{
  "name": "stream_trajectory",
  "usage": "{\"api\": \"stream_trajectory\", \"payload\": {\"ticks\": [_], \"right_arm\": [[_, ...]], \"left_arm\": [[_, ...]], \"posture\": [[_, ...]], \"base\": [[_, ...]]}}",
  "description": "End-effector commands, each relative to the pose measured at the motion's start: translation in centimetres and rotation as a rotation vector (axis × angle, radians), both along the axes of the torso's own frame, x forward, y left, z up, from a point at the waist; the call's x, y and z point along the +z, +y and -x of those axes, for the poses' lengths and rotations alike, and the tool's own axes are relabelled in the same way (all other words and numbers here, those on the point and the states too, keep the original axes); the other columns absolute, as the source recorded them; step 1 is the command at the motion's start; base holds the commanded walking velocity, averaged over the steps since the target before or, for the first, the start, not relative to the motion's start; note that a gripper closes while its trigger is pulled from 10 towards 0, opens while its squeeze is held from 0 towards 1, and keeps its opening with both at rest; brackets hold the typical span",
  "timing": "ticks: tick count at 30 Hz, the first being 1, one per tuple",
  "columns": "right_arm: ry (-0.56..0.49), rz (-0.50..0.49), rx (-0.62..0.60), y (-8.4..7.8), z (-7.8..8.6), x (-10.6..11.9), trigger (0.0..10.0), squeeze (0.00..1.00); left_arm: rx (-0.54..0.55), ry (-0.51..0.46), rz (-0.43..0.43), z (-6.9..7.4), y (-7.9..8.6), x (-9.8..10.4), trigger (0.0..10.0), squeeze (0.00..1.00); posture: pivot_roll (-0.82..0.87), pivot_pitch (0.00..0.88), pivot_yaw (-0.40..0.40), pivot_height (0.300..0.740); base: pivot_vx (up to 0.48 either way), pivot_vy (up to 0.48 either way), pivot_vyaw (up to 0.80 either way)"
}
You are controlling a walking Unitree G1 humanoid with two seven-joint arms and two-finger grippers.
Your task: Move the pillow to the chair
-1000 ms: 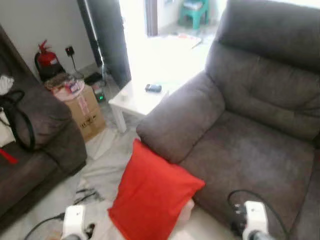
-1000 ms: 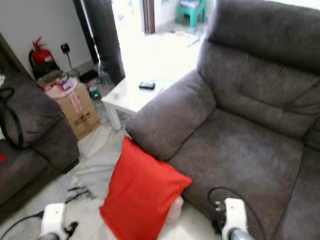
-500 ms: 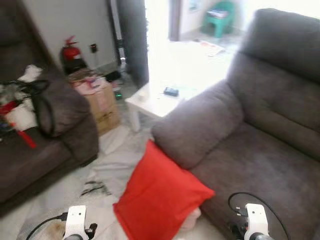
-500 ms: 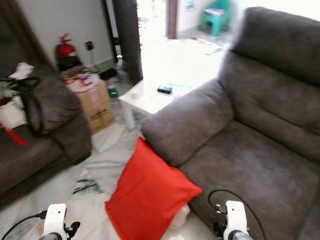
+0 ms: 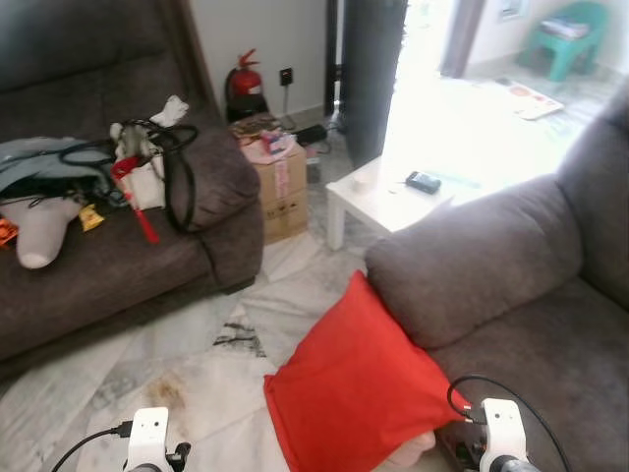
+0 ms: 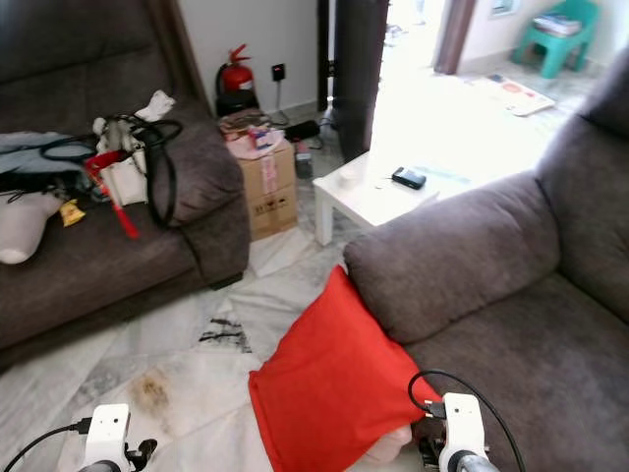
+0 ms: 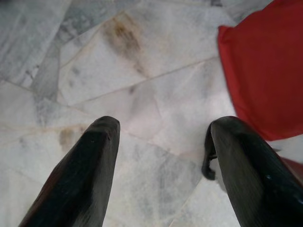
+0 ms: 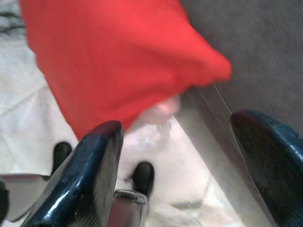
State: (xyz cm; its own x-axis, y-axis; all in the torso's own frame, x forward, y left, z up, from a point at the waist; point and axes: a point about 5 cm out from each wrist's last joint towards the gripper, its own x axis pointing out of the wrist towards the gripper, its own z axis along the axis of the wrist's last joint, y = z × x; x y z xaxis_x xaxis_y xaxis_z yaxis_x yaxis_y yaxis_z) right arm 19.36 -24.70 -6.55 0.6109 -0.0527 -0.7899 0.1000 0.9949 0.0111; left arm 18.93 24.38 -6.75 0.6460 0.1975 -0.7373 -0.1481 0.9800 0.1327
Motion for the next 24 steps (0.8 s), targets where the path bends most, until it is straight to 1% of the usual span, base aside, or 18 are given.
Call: {"api": "stream_trajectory", "payload": {"ticks": [1,12,16,19,21,24], "right_arm": [[0.004,0.004,-0.017,-0.4,0.5,-0.1,10.0,0.00],[-0.001,-0.001,-0.028,-0.4,0.3,-0.1,10.0,0.00],[-0.007,-0.005,-0.033,-0.2,0.1,0.0,10.0,0.00],[-0.012,-0.007,-0.036,0.0,-0.1,0.1,10.0,0.00],[-0.019,-0.011,-0.036,0.2,-0.4,0.2,10.0,0.00],[-0.031,-0.011,-0.034,0.4,-1.0,0.4,10.0,0.00]], "left_arm": [[0.000,0.001,0.002,0.1,0.0,-0.1,10.0,0.00],[0.000,-0.004,0.004,-0.1,-0.1,0.0,10.0,0.00],[0.000,-0.009,0.004,-0.4,-0.1,0.2,10.0,0.00],[-0.002,-0.012,0.001,-0.6,0.0,0.3,10.0,0.00],[-0.008,-0.017,-0.004,-1.0,0.0,0.5,10.0,0.00],[-0.021,-0.029,-0.007,-1.6,0.0,0.8,10.0,0.00]], "posture": [[0.00,0.050,0.018,0.740],[0.00,0.046,0.021,0.740],[0.00,0.028,0.028,0.740],[0.00,0.017,0.032,0.740],[0.00,0.000,0.039,0.740],[0.00,0.000,0.041,0.740]], "base": [[0.000,0.000,0.00],[0.000,0.000,0.00],[0.000,0.000,0.00],[0.000,0.000,0.00],[0.000,0.000,0.00],[0.000,0.000,0.00]]}}
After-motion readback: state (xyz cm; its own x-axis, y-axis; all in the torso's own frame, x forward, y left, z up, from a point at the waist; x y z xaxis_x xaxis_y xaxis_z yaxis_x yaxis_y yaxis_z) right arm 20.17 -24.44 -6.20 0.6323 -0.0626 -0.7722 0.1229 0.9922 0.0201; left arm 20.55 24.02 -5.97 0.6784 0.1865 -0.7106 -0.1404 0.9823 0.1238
